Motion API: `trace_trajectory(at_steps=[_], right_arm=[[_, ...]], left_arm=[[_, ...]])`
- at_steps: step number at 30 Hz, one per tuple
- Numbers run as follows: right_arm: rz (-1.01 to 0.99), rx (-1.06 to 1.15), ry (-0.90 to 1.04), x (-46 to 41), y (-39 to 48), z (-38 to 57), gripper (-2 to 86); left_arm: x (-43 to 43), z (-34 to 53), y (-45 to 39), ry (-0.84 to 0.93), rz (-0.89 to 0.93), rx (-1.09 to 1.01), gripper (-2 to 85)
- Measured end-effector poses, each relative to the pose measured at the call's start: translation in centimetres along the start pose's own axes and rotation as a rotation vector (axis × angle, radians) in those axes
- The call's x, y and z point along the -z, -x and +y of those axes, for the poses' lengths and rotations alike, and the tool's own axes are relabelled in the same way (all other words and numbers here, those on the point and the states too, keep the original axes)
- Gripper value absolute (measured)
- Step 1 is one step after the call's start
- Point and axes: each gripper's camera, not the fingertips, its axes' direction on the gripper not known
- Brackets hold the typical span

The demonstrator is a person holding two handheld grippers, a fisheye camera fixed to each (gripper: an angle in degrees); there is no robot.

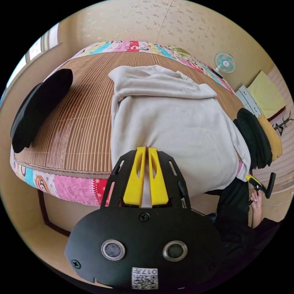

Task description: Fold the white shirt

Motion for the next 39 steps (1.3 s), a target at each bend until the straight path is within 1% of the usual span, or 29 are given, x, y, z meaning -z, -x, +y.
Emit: trace_trajectory(at_steps=[2,4,6,8,9,11,13,16,18,19,20,21,23,24,25,26,27,29,30,32,33,34,36,37,38,39], right_arm=[[0.105,0.017,-0.002,-1.0,2.3,-0.4,7.9],[0.154,0.025,-0.008,-0.6,4.0,-1.1,5.5],[0.147,0.082,-0.091,2.2,6.6,-2.3,4.4],[0.151,0.237,-0.276,8.5,11.1,-4.5,3.7],[0.187,0.277,-0.321,10.0,12.2,-5.1,3.6],[0.357,0.422,-0.516,15.8,15.7,-7.8,3.3],[0.460,0.445,-0.612,19.6,17.1,-9.9,3.2],[0.466,0.485,-0.712,24.7,17.9,-10.6,3.5],[0.549,0.559,-0.764,24.7,17.5,-8.9,3.8],[0.667,0.611,-0.782,23.0,16.5,-7.5,4.0],[0.791,0.568,-0.754,20.4,14.5,-6.8,4.3],[0.837,0.513,-0.711,18.9,13.0,-6.8,4.4],[0.856,0.286,-0.424,13.6,5.9,-6.9,4.9],[0.850,0.229,-0.357,12.5,4.1,-6.6,5.1],[0.804,0.127,-0.254,11.4,1.3,-5.5,6.1],[0.679,0.026,-0.271,12.7,-0.2,-3.7,6.7],[0.601,-0.019,-0.304,13.9,-0.5,-2.7,6.7],[0.341,-0.174,-0.432,18.6,-1.8,0.6,3.8],[0.282,-0.202,-0.458,19.6,-2.1,1.1,3.8],[0.053,-0.272,-0.534,22.5,-3.9,2.2,4.4],[0.000,-0.266,-0.534,22.8,-4.4,2.0,4.6],[-0.077,-0.248,-0.511,23.0,-5.4,1.3,5.4],[-0.115,-0.296,-0.446,22.5,-7.5,-0.2,6.8],[-0.176,-0.336,-0.416,22.0,-9.1,-1.0,7.6],[-0.278,-0.371,-0.418,21.6,-10.8,-1.5,8.1],[-0.331,-0.391,-0.428,21.3,-11.7,-1.7,8.3]], left_arm=[[-0.5,1.0,-2.4,-0.028,-0.132,-0.052,-0.7],[-1.1,1.8,-4.4,-0.051,-0.239,-0.094,-0.7],[-1.6,2.7,-5.5,-0.089,-0.307,-0.103,-0.7],[-2.2,4.2,-6.2,-0.148,-0.359,-0.094,-0.7],[-2.3,4.5,-6.3,-0.160,-0.373,-0.093,-0.8],[-2.7,5.7,-6.9,-0.200,-0.423,-0.088,-0.8],[-2.8,6.4,-6.7,-0.230,-0.428,-0.057,-0.8],[-2.5,7.6,-5.1,-0.274,-0.368,0.011,-0.8],[-2.3,8.1,-4.0,-0.294,-0.321,0.053,-0.8],[-2.2,8.4,-3.3,-0.303,-0.299,0.071,-0.8],[-2.1,8.6,-2.8,-0.311,-0.286,0.078,-0.8],[-2.0,8.7,-2.6,-0.314,-0.283,0.080,-0.8],[-1.7,9.0,-1.8,-0.320,-0.266,0.087,-0.8],[-1.7,9.0,-1.5,-0.321,-0.259,0.091,-0.8],[-1.5,9.1,-0.9,-0.321,-0.242,0.098,-0.7],[-1.3,9.2,-0.2,-0.323,-0.222,0.104,-0.7],[-1.2,9.3,0.1,-0.325,-0.211,0.108,-0.7],[-0.8,9.6,1.5,-0.336,-0.168,0.129,-0.6],[-0.7,9.6,1.9,-0.338,-0.158,0.137,-0.6],[-0.3,9.8,3.2,-0.346,-0.116,0.178,-0.6],[-0.2,9.8,3.5,-0.349,-0.104,0.190,-0.6],[0.0,9.9,4.2,-0.353,-0.081,0.214,-0.6],[0.3,10.0,5.2,-0.360,-0.050,0.244,-0.6],[0.5,10.0,5.7,-0.364,-0.038,0.252,-0.6],[0.7,10.1,6.1,-0.366,-0.031,0.253,-0.6],[0.8,10.1,6.3,-0.366,-0.029,0.253,-0.6]])
